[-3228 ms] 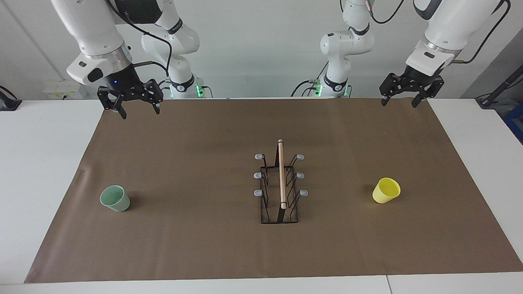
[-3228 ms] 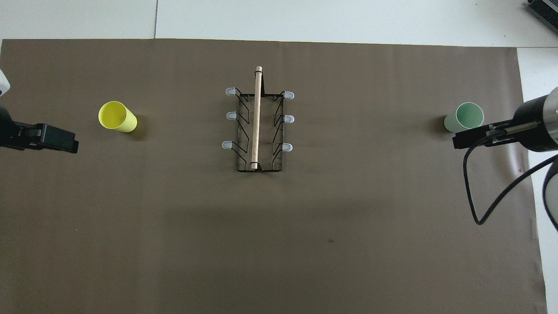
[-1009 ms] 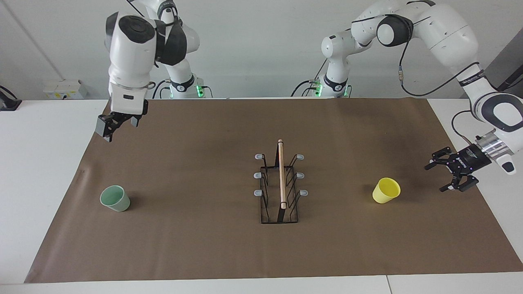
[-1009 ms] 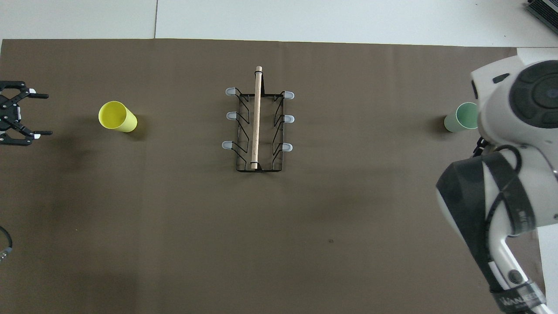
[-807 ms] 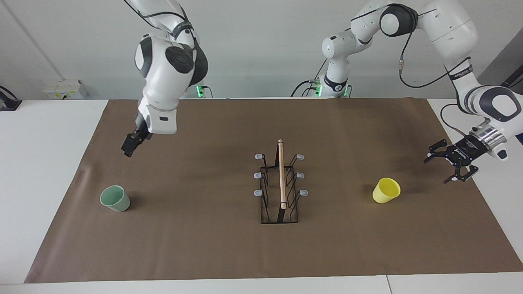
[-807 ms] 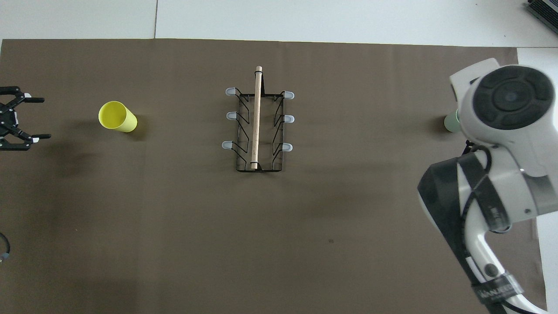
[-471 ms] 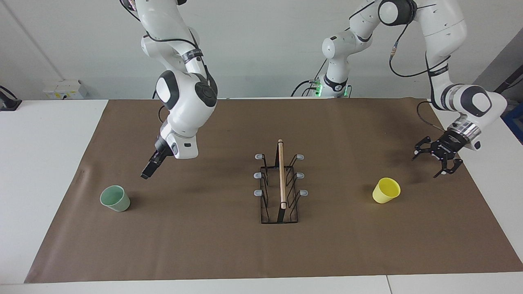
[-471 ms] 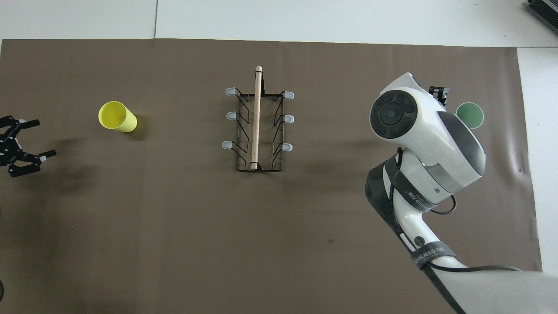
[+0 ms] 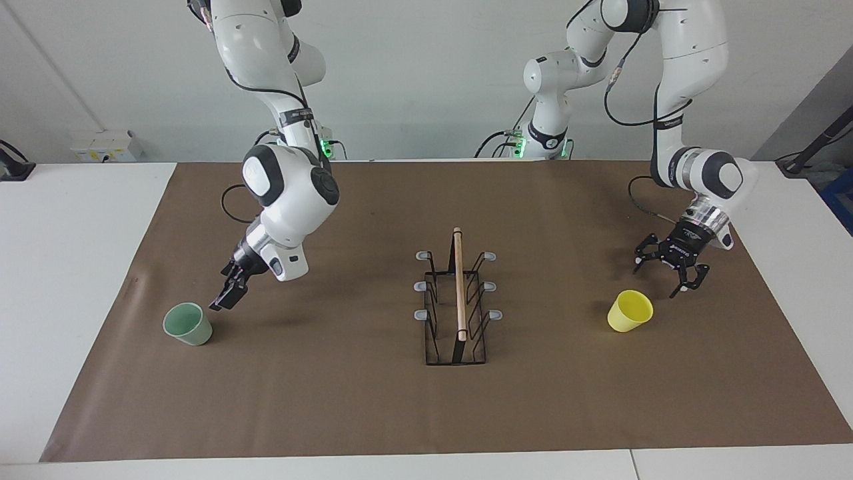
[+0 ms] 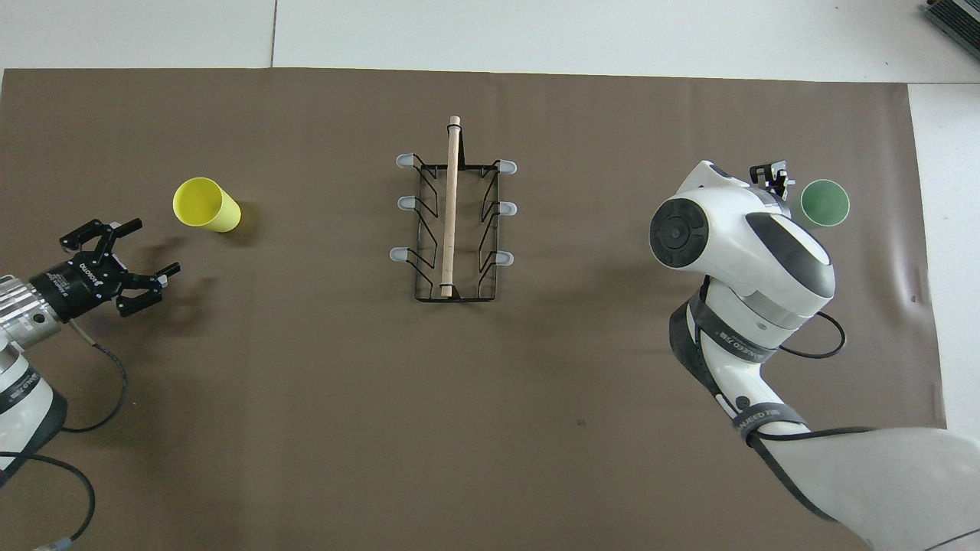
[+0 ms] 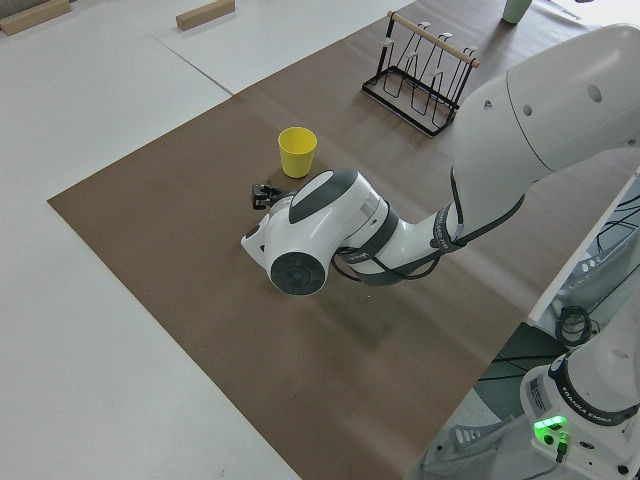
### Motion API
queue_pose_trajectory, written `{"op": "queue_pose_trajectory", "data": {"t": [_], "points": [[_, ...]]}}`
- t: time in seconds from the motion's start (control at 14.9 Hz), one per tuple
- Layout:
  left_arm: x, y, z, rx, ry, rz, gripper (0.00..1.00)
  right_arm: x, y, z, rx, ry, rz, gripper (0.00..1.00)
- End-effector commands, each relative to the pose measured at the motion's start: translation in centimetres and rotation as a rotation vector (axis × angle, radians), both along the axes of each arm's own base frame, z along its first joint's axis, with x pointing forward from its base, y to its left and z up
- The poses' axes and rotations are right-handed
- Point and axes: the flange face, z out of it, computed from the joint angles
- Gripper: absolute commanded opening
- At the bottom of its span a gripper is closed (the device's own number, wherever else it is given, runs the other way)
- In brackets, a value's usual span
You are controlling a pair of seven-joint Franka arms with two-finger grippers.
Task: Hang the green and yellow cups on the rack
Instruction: 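Move the left gripper to the yellow cup while the right gripper reaches the green cup, then close the left gripper on the yellow cup while the right gripper grips the green cup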
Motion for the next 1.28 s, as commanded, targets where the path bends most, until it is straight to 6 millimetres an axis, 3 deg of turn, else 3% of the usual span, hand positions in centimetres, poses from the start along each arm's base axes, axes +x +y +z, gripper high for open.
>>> {"op": "queue_pose_trajectory", "data": {"t": [0.0, 0.2, 0.34, 0.61, 1.21], "points": [[-0.4, -0.7, 0.2, 0.021, -0.012, 0.035, 1.00, 0.4, 0.9, -4.0, -0.050, 0.049, 0.073, 1.00], [0.1, -2.8, -0.3, 0.005, -0.011, 0.079, 1.00, 0.7, 1.3, -6.1, -0.110, 0.050, 0.149, 1.00], [0.1, -2.9, -0.4, -0.001, -0.009, 0.108, 1.00, 0.5, 1.6, -8.4, -0.124, 0.062, 0.180, 1.00], [0.7, -5.4, -0.9, -0.013, -0.011, 0.141, 1.00, -0.8, 1.4, -10.5, -0.194, 0.062, 0.262, 1.00], [1.2, -8.4, -2.1, 0.010, -0.019, 0.187, 1.00, -0.3, -2.6, -10.6, -0.282, 0.011, 0.288, 1.00]]}}
